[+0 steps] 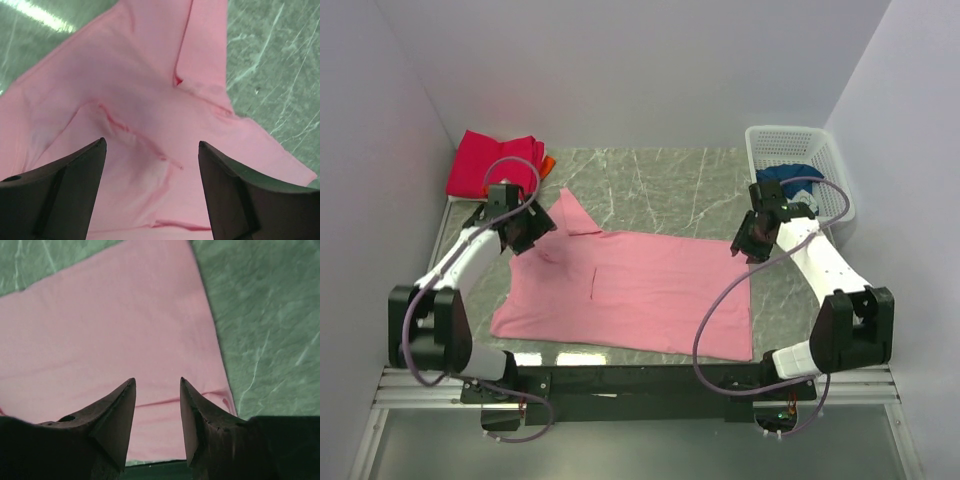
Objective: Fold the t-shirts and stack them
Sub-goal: Fold the tshirt
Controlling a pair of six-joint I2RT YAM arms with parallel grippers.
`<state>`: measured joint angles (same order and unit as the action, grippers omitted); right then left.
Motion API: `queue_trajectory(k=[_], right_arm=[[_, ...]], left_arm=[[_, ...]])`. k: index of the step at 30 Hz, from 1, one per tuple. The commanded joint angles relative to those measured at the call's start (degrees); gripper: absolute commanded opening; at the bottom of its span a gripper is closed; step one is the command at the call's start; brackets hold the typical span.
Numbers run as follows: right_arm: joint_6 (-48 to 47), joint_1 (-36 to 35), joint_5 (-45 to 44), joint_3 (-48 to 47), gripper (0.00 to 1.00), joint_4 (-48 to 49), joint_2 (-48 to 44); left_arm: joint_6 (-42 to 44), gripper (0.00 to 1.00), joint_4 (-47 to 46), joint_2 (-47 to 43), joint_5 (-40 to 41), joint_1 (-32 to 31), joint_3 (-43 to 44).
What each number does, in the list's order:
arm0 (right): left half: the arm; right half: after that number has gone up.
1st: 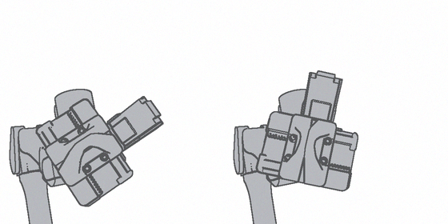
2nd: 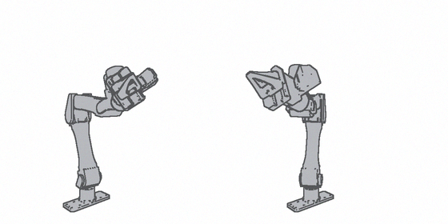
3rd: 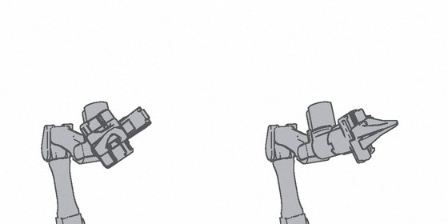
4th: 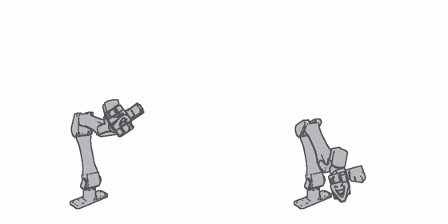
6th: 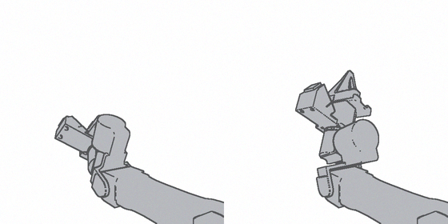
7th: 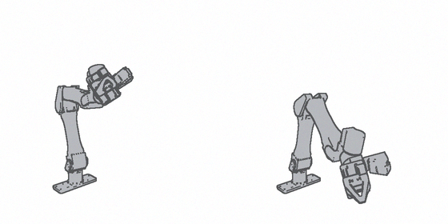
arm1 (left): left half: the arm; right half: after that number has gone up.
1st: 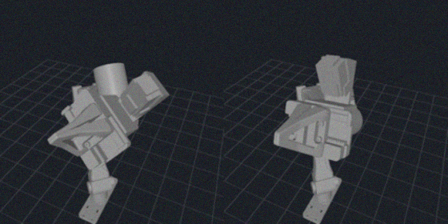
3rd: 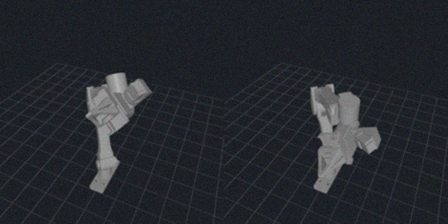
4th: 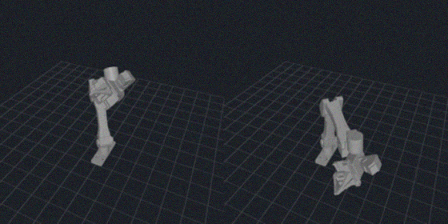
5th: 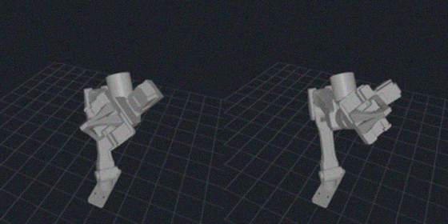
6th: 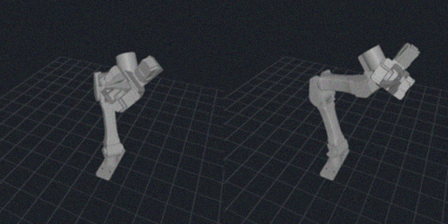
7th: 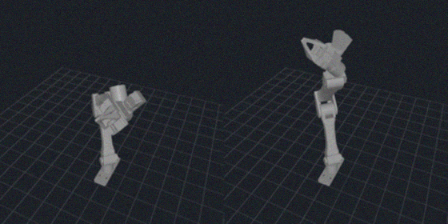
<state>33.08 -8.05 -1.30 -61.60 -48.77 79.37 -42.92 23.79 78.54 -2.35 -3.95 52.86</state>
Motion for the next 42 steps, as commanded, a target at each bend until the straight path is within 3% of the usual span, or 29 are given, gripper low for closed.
queue_trajectory(k=[1, 12, 21, 32, 42], right_arm=[[-1.70, 1.20, -5.29, -3.95, 0.48, 0.78, 3.50], [-2.41, 2.08, -11.09, -12.92, 0.47, 6.23, 18.88], [-2.67, 3.31, -13.11, -16.27, 0.47, 7.64, 25.74], [-2.76, 4.89, -12.06, -14.42, 0.44, 10.71, 29.34], [-3.55, 5.77, -10.57, -13.90, 0.34, 11.51, 31.46]], left_arm=[[3.36, 0.80, -3.14, 6.06, -2.04, -0.10, 8.37], [8.29, 0.76, -2.17, 28.31, -2.48, -0.01, 30.26], [8.73, 0.74, -0.41, 39.65, -3.89, -0.01, 41.96], [8.11, 0.73, -1.73, 47.05, -6.26, -0.01, 49.79], [7.67, 0.72, -4.37, 49.69, -7.23, -0.10, 49.62]])
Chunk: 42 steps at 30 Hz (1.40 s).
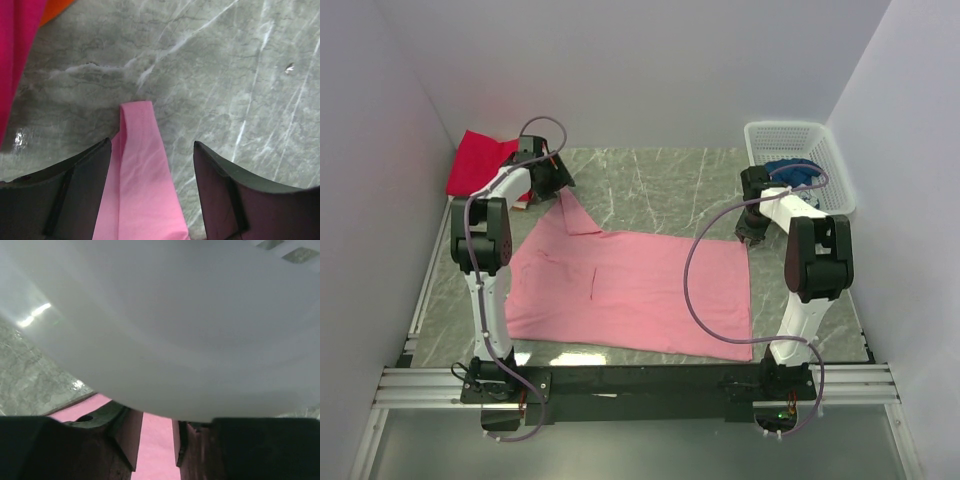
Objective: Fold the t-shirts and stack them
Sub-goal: Fold the tshirt
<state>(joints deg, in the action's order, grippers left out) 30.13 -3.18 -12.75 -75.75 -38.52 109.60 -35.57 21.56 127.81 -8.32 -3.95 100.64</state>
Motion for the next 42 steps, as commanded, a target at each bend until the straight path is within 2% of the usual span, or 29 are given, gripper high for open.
queue_trajectory(k=[1, 20, 27, 34, 37, 42], right_arm=[[-0.60, 0.98, 1.15, 0.33, 0.33, 1.26, 1.32], [1.77, 1.16, 5.55, 2.79, 0.28, 3.72, 0.53], [1.77, 1.16, 4.67, 5.43, 0.35, 5.91, -1.41], [1.60, 0.90, 2.56, 4.73, 0.38, 3.81, -1.23], [1.34, -0.51, -0.85, 6.22, 0.39, 5.12, -4.74], [0.63, -1.48, -1.22, 5.96, 0.41, 6.36, -8.70]], left_arm=[[0.33, 0.72, -2.23, 0.42, -1.09, -0.18, 1.93], [0.85, 0.72, -2.75, 0.34, -0.12, -0.98, 2.02], [0.77, 0.73, -3.46, 0.25, -0.91, -0.98, 0.79], [0.68, 0.73, -4.25, 0.07, -1.09, -0.98, 0.52], [0.77, 0.73, -4.86, -0.10, -1.61, -0.89, 0.52], [-0.55, 0.73, -7.23, 0.07, -4.68, -0.54, -0.62]])
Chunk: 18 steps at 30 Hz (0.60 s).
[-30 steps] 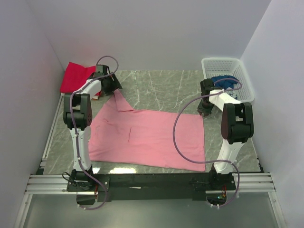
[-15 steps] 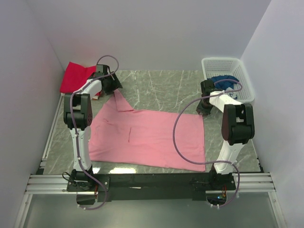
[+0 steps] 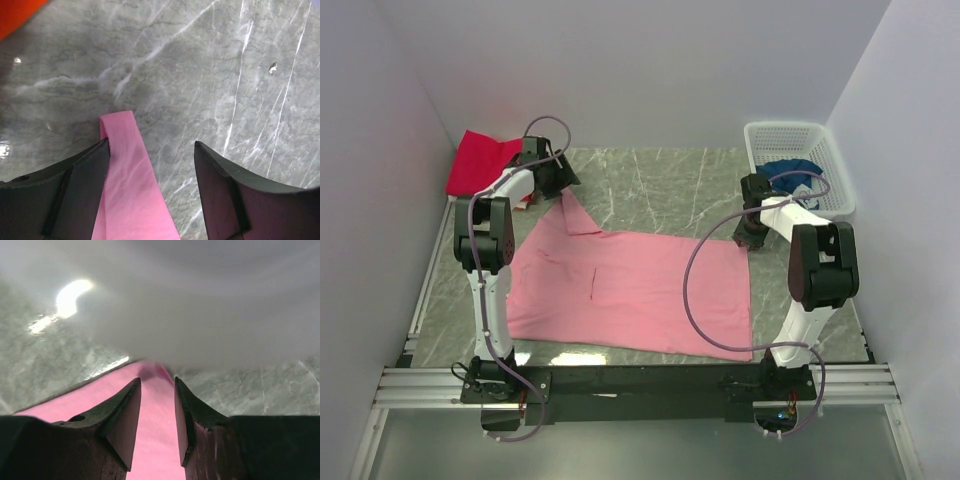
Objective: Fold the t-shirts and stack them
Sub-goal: Fold the tshirt
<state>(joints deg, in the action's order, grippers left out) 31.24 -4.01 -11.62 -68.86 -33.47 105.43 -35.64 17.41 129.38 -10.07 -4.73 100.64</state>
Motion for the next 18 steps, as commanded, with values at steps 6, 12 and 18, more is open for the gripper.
queue_trajectory(k=[6, 12, 18], right_arm=[[-0.66, -2.23, -3.23, -3.73, 0.41, -0.36, -6.02], [-0.48, -4.77, -2.54, -4.62, 0.41, -2.03, -7.78], [-0.75, -8.29, 0.80, -4.35, 0.41, -3.35, -6.12]], left_arm=[[-0.31, 0.73, -4.84, -3.69, -3.47, 0.25, -3.69], [-1.89, 0.75, -5.19, -9.84, 0.56, 0.25, -14.12], [-3.12, 0.77, -6.95, -17.67, 2.50, 0.25, -21.27]])
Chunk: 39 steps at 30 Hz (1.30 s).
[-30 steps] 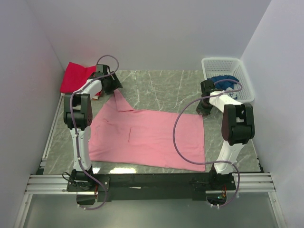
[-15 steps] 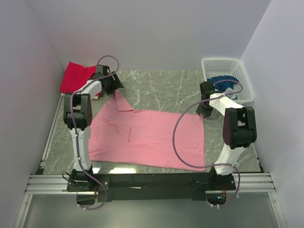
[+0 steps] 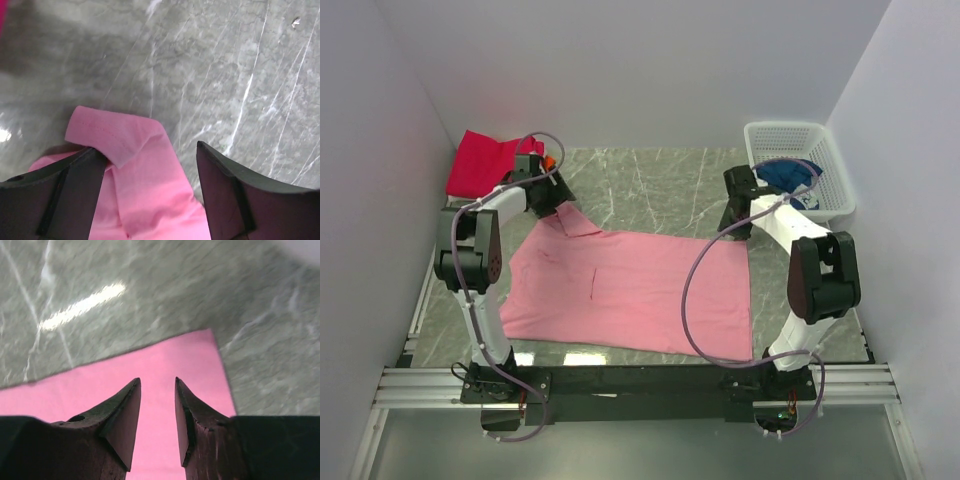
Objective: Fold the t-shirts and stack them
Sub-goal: Fold the tshirt
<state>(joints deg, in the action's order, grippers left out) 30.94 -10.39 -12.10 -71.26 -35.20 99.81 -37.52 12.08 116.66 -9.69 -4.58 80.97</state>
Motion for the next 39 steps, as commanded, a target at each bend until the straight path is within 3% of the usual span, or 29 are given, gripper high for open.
queue_trajectory(k=[1, 12, 23, 32, 39], right_arm=[[-0.44, -3.04, 1.64, -1.86, 0.41, -1.89, -0.06], [0.26, -7.19, 7.70, -0.89, 0.41, -1.80, 4.51], [1.14, -7.89, 10.69, -0.28, 0.41, -2.24, 9.35], [2.28, -10.70, 11.92, -0.98, 0.40, -2.94, 12.34], [4.30, -13.07, 11.57, -3.35, 0.40, -4.44, 13.40]], left_arm=[[-1.42, 0.77, -1.36, -6.08, 2.92, 0.10, -2.91], [-1.60, 0.80, -3.02, -10.48, 3.02, 0.10, -8.11], [-0.80, 0.80, 4.00, -9.09, 4.24, 0.62, -11.62], [0.86, 0.80, 4.62, -7.59, 6.88, 5.71, -14.00], [4.29, 0.80, 3.92, -5.22, 4.25, 7.57, -10.93]])
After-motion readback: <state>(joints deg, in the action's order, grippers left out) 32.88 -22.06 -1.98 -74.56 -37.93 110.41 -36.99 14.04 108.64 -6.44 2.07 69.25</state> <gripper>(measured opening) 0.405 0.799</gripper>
